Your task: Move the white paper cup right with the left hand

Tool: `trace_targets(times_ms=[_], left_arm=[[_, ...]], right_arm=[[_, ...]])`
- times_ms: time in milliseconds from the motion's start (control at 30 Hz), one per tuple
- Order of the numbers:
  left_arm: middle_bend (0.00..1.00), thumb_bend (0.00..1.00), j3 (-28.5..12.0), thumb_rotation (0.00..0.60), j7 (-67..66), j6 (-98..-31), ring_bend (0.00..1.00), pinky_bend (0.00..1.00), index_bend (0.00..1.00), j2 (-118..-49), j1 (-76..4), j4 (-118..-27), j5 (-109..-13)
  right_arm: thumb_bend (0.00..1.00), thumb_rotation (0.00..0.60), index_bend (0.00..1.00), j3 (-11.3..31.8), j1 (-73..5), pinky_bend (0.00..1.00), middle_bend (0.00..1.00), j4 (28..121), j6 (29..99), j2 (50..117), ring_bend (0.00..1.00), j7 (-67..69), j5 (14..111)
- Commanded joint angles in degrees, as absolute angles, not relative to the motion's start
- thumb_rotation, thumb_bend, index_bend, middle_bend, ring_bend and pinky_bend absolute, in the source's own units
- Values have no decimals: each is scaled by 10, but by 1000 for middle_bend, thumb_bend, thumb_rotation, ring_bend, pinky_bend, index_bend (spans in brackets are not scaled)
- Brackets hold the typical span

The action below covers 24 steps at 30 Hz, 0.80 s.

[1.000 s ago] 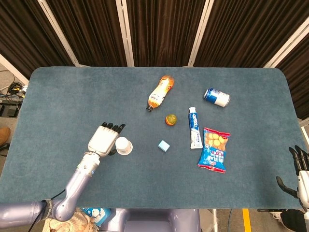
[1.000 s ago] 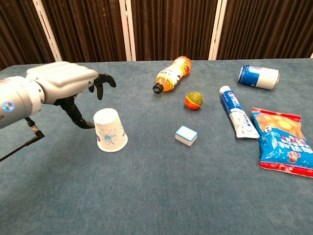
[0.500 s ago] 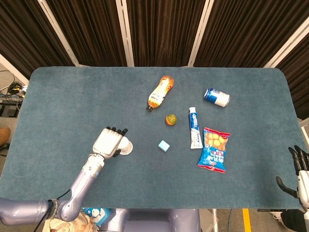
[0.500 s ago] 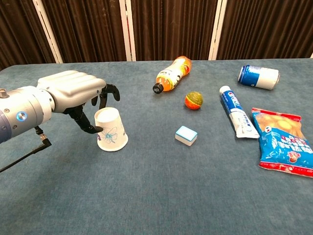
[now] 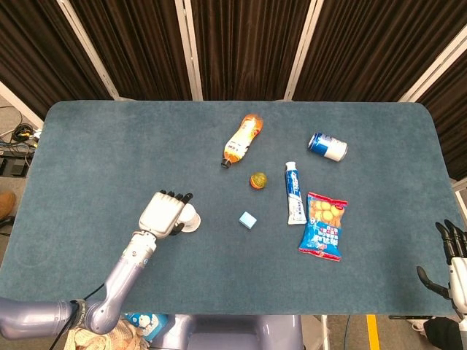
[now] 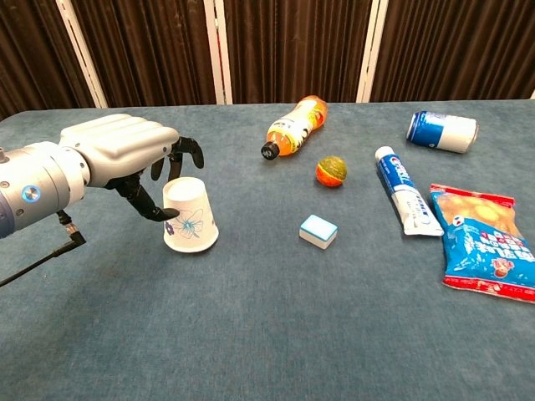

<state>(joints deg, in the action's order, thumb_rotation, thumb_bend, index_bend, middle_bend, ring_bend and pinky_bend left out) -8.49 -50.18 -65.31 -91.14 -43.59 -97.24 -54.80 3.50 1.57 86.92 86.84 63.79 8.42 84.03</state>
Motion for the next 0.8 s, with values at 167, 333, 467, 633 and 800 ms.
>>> trace_targets(times_ms=[167, 333, 467, 633, 800], left_arm=[[422, 281, -88, 600, -489, -659, 423, 469, 236, -909, -442, -981, -564], [421, 281, -101, 600, -481, -663, 423, 469, 234, -918, -454, -978, -580], [421, 281, -113, 600, -477, -665, 423, 469, 233, -934, -466, -973, -588], [421, 281, -125, 600, -480, -665, 423, 469, 233, -961, -484, -960, -590], [421, 280, -141, 600, -502, -655, 423, 469, 232, -996, -514, -933, -579]], right_arm=[[306, 600, 0, 35, 16, 34, 0, 870, 868, 638, 0, 84, 840], [306, 600, 0, 35, 15, 36, 0, 870, 867, 638, 0, 84, 839], [305, 600, 0, 35, 14, 35, 0, 871, 866, 637, 0, 86, 839], [306, 600, 0, 34, 15, 35, 0, 871, 867, 636, 0, 88, 840], [305, 600, 0, 32, 15, 35, 0, 872, 864, 635, 0, 91, 841]])
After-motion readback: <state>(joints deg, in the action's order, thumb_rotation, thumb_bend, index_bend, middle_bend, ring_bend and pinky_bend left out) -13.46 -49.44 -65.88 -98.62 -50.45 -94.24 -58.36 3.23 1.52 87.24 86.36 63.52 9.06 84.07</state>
